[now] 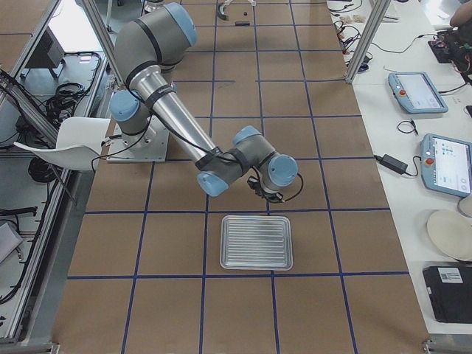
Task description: Place bearing gear from tray to pile
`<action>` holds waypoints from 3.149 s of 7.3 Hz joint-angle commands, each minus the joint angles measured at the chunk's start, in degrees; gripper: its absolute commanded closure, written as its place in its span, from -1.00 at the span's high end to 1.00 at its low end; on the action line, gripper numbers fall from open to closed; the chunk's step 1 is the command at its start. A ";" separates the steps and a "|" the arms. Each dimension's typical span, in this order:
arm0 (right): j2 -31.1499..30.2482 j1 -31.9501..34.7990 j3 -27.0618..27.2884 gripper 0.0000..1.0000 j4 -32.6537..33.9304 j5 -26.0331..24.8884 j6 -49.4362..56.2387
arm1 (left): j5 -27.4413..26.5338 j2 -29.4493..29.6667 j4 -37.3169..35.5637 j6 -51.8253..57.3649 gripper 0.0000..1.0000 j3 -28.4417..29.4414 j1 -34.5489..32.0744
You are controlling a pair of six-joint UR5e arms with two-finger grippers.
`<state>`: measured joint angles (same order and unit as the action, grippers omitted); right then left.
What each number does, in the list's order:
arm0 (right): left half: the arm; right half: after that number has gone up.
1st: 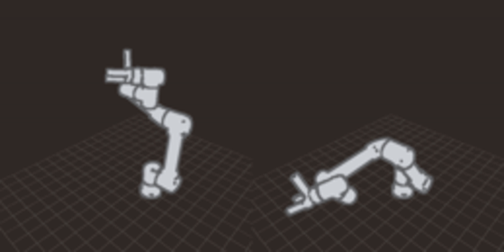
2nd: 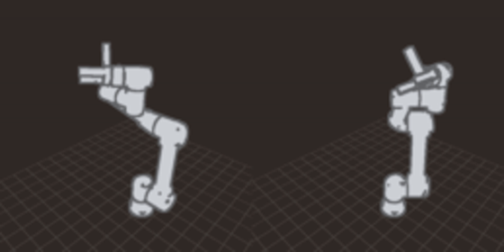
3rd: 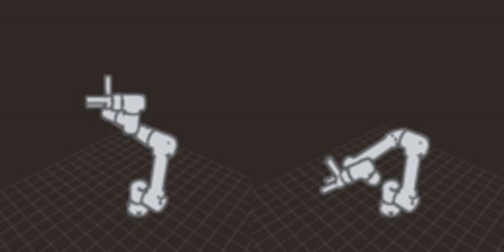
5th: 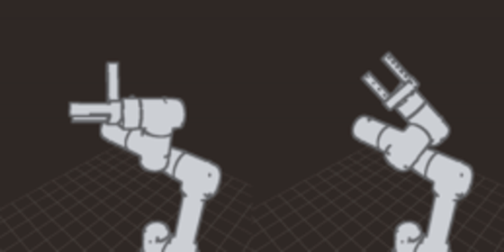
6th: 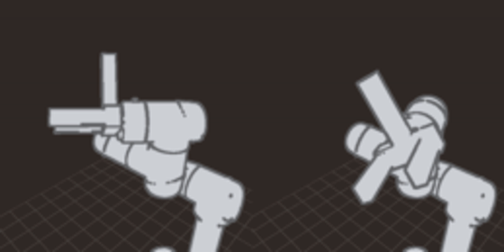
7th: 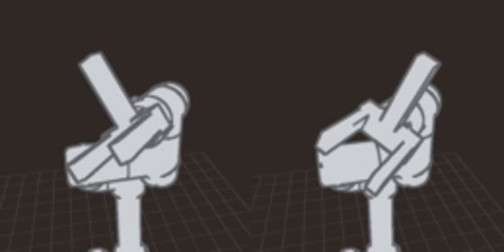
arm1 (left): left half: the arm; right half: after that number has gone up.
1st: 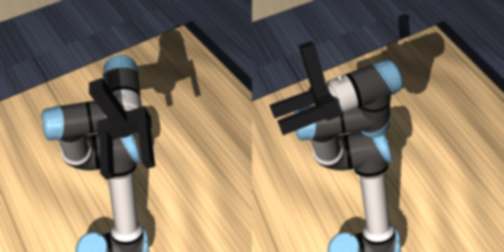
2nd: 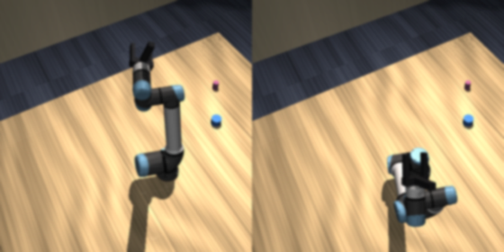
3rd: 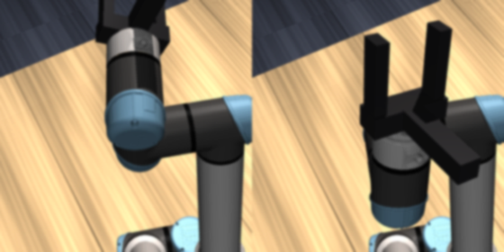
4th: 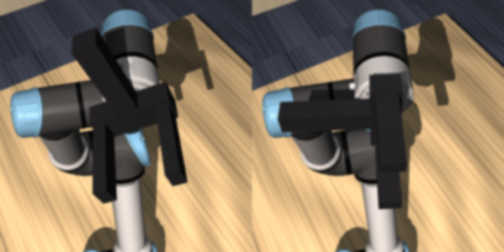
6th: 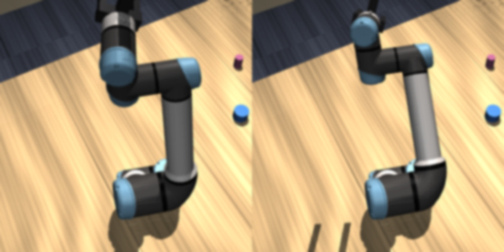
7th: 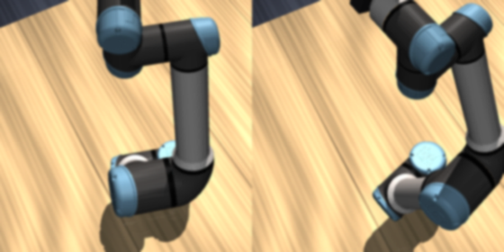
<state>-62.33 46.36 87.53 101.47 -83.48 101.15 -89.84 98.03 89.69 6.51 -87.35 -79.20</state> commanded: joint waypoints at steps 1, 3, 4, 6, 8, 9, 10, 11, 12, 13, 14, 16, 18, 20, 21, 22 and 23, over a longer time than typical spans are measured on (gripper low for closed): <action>-1.47 6.79 0.27 -1.00 -3.37 3.13 -13.19 | -0.33 -3.10 3.74 -5.34 1.00 1.92 -5.32; -3.58 12.33 3.24 -1.00 -3.56 5.33 -22.79 | 0.45 -3.02 0.69 -5.64 1.00 1.75 -7.45; -5.16 15.23 6.22 -1.00 -2.69 8.30 -28.58 | 0.37 -3.54 -1.25 -5.37 1.00 0.70 -7.46; -8.67 22.69 10.53 -1.00 1.16 10.27 -43.15 | 0.63 -3.64 -1.36 -5.46 1.00 0.78 -7.54; -9.57 31.30 17.55 -1.00 14.11 11.66 -57.65 | 0.72 -3.64 -1.27 -5.54 1.00 0.78 -7.55; -9.57 35.34 21.50 -1.00 21.68 11.76 -64.60 | 0.72 -3.72 -1.27 -5.55 1.00 0.69 -7.55; -9.57 39.65 24.67 -1.00 28.02 11.67 -71.98 | 0.72 -3.73 -1.27 -5.55 1.00 0.69 -7.55; -9.57 43.17 26.18 -1.00 32.60 11.67 -78.67 | 0.72 -3.73 -1.36 -5.55 1.00 0.69 -7.55; -9.65 47.47 26.11 -1.00 34.56 11.59 -86.04 | 0.63 -3.73 -1.36 -5.55 1.00 0.69 -7.55; -9.48 52.65 26.02 -1.00 35.63 11.59 -91.77 | 0.28 -3.90 -1.27 -5.37 1.00 0.69 -7.55; -8.96 55.92 26.37 -1.00 37.73 11.59 -96.96 | 0.10 -3.90 -1.27 -5.37 1.00 0.69 -7.55; -8.78 59.62 26.55 -1.00 38.27 11.59 -101.48 | 0.10 -3.99 -1.27 -5.37 1.00 0.78 -7.46; -6.94 63.84 26.64 -0.89 40.98 11.50 -105.26 | 0.28 -4.08 -1.27 -5.37 1.00 0.69 -7.46; -4.83 64.04 26.64 -0.16 44.15 11.41 -105.63 | 0.10 -4.16 -1.27 -5.37 1.00 0.69 -7.46; -4.82 64.04 26.46 0.72 44.51 10.97 -105.45 | 0.36 -4.08 -1.27 -5.37 1.00 0.78 -7.46; -5.26 63.86 25.94 1.00 44.52 10.62 -105.19 | 0.63 -4.08 -1.27 -5.80 1.00 0.78 -7.54; -5.70 62.73 25.50 1.00 44.34 10.27 -104.84 | 0.63 -3.99 -1.36 -5.81 1.00 0.69 -7.55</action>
<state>-67.62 109.98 113.55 145.81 -72.78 -4.05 -89.32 93.97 88.40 0.84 -86.60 -86.71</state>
